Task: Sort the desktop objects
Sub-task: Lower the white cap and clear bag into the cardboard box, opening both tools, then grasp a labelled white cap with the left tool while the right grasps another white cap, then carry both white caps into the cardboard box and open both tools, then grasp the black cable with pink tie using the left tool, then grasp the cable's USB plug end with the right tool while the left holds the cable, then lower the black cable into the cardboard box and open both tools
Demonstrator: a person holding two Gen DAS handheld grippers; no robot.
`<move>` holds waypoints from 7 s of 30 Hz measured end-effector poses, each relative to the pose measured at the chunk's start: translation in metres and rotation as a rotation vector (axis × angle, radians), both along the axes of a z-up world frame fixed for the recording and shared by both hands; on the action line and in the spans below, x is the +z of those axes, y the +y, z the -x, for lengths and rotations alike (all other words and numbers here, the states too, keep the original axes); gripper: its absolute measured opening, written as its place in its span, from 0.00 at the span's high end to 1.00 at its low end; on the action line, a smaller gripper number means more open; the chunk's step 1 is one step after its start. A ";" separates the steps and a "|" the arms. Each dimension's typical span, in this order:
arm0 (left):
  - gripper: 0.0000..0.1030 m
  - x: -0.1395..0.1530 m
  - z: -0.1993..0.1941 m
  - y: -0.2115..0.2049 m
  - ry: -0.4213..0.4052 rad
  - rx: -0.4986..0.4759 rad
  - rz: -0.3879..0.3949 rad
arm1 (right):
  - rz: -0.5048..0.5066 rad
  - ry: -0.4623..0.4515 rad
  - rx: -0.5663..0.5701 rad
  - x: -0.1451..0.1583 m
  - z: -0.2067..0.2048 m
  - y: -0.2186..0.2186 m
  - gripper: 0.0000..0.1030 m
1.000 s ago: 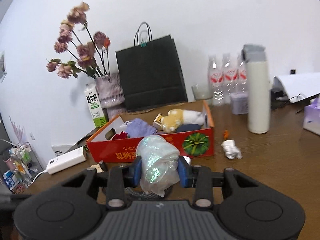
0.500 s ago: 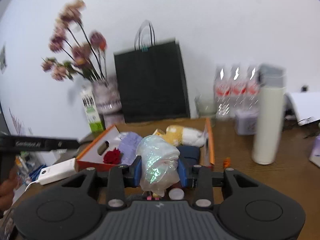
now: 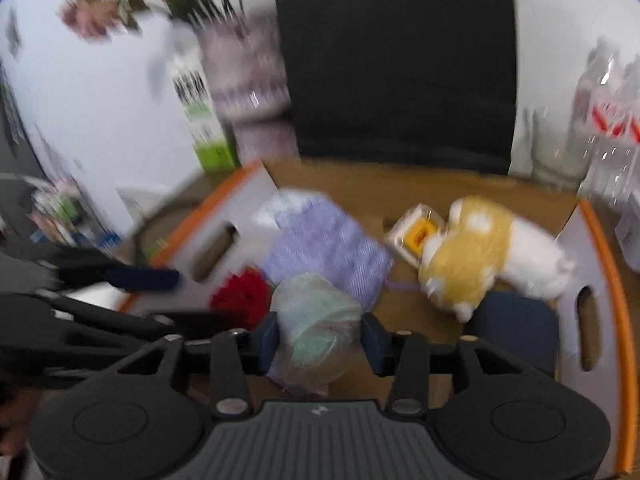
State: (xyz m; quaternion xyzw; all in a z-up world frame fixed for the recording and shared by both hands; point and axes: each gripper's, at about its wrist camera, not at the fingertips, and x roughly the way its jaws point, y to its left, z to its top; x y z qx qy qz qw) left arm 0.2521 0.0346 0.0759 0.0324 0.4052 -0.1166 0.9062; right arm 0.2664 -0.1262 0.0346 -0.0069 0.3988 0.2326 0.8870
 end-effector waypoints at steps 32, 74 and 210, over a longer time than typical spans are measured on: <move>0.04 -0.056 0.298 -0.042 -0.105 0.122 0.079 | -0.016 -0.183 -0.220 -0.042 0.291 -0.123 0.20; 0.61 0.045 0.088 -0.090 -0.196 -0.199 0.134 | -0.112 -0.391 -0.223 0.073 0.159 -0.125 0.62; 0.88 0.025 0.252 -0.001 -0.307 0.031 0.183 | 0.015 -0.330 -0.167 0.018 0.262 -0.091 1.00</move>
